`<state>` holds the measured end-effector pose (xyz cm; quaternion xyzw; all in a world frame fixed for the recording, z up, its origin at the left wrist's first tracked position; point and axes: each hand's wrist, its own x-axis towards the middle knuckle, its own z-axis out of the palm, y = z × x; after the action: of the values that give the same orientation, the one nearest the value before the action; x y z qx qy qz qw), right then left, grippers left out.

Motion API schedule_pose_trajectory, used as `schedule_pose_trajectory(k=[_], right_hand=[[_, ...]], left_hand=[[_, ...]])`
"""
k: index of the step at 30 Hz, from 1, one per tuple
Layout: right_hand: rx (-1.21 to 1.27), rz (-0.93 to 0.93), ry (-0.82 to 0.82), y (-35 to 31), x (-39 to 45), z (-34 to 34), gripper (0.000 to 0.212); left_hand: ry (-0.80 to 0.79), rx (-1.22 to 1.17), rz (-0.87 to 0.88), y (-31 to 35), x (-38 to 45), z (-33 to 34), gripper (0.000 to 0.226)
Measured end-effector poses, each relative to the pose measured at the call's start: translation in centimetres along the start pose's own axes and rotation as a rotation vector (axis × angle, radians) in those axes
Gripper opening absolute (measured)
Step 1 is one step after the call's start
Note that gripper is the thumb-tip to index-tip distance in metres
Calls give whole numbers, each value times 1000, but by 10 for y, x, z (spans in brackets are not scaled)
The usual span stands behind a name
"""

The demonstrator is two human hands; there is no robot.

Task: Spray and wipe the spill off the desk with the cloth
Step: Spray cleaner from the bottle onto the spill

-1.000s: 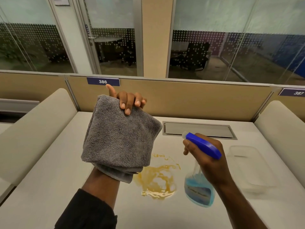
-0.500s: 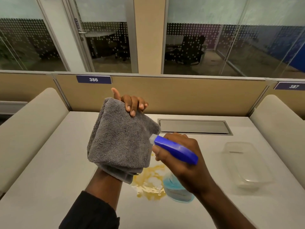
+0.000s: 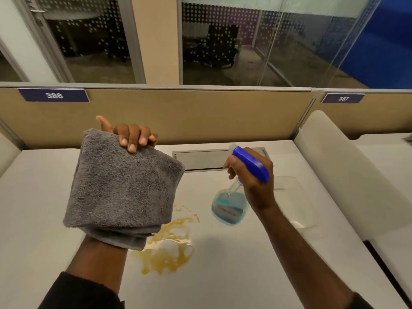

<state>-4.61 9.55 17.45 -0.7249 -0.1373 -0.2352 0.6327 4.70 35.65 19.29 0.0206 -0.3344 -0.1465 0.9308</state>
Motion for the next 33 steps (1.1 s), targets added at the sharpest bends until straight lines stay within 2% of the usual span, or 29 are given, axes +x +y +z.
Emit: schedule_pose_trajectory(k=[5, 10, 17, 20, 27, 33], right_hand=[[-15, 41, 38, 50, 30, -24, 35], [38, 106, -46, 95, 62, -42, 25], [17, 131, -125, 149, 85, -39, 8], [16, 143, -125, 165, 86, -35, 7], [27, 141, -129, 186, 87, -31, 21], [25, 164, -146, 190, 85, -29, 8]], left_hand=[[26, 8, -8, -19, 8, -23, 104], [32, 84, -32, -30, 14, -45, 87], [74, 77, -52, -38, 18, -79, 104], [97, 109, -59, -42, 21, -89, 102], [154, 89, -59, -48, 23, -101, 101], [216, 120, -47, -54, 16, -106, 94]])
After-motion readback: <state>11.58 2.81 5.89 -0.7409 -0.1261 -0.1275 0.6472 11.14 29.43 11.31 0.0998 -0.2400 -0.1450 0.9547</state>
